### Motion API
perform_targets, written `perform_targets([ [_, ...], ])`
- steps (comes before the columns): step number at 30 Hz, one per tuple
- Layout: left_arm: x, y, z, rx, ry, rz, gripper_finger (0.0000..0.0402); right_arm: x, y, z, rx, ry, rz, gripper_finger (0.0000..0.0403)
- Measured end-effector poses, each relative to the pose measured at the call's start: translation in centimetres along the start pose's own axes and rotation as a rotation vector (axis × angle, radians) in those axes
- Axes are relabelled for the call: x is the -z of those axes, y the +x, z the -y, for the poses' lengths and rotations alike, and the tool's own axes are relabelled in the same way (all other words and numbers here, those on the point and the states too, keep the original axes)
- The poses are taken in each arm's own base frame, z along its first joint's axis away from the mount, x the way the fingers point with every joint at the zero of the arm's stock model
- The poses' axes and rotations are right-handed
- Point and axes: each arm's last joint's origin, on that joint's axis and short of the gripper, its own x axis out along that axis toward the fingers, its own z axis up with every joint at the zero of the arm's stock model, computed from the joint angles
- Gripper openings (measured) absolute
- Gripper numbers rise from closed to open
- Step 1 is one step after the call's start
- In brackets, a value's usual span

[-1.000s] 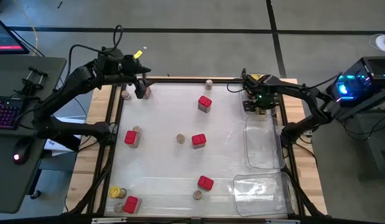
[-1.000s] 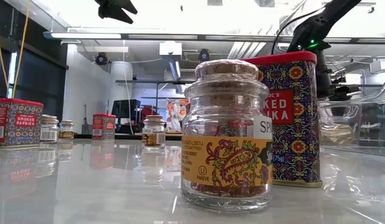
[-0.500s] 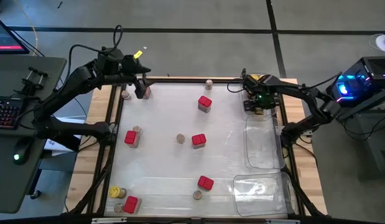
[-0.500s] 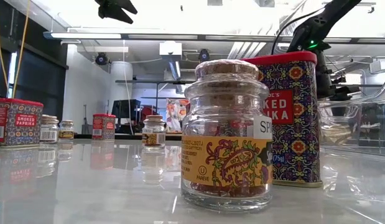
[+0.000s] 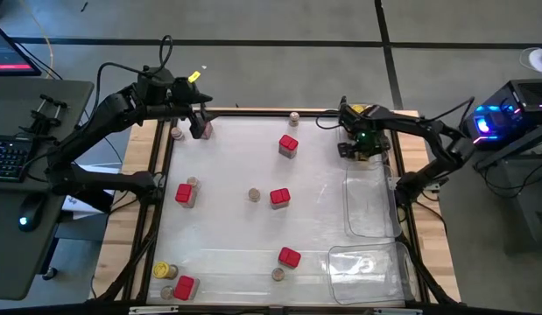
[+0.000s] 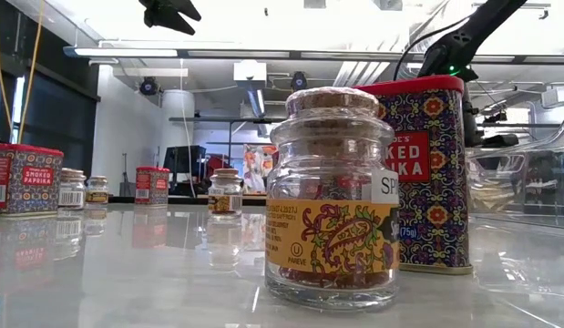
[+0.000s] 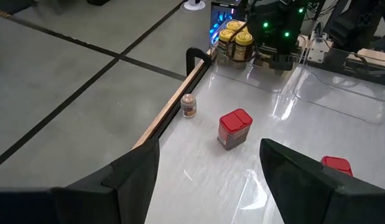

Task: Sort spices by type
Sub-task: Put the yellow seasoning bottle into the top transparent bin

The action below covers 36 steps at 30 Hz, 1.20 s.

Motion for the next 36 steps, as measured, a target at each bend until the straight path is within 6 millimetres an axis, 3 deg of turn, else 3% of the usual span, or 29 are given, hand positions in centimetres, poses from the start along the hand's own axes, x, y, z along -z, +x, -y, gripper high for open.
perform_targets([
  [7, 0.0, 0.0, 0.0, 0.001, 0.000, 0.000, 0.0265, -0.2, 0.6, -0.2, 0.009, -0.005, -0.024, 0.0278],
  [10, 0.0, 0.0, 0.0, 0.001, 0.000, 0.000, 0.0265, -0.2, 0.6, -0.2, 0.010, -0.007, -0.025, 0.0256],
  [19, 0.0, 0.0, 0.0, 0.001, 0.001, 0.000, 0.0265, 0.0, 0.3, 0.1, 0.063, -0.030, -0.017, 0.0087],
  [25, 0.0, 0.0, 0.0, 0.001, 0.027, 0.001, 0.0265, 0.4, -1.9, 0.8, 0.088, -0.055, 0.044, 0.0007],
  [29, 0.0, 0.0, 0.0, 0.001, 0.027, 0.001, 0.0265, 0.7, -3.5, 1.0, 0.043, -0.060, 0.089, 0.0012],
  [36, 0.0, 0.0, 0.0, 0.000, 0.033, 0.001, 0.0265, 1.0, -4.0, 1.2, 0.025, -0.064, 0.095, 0.0034],
])
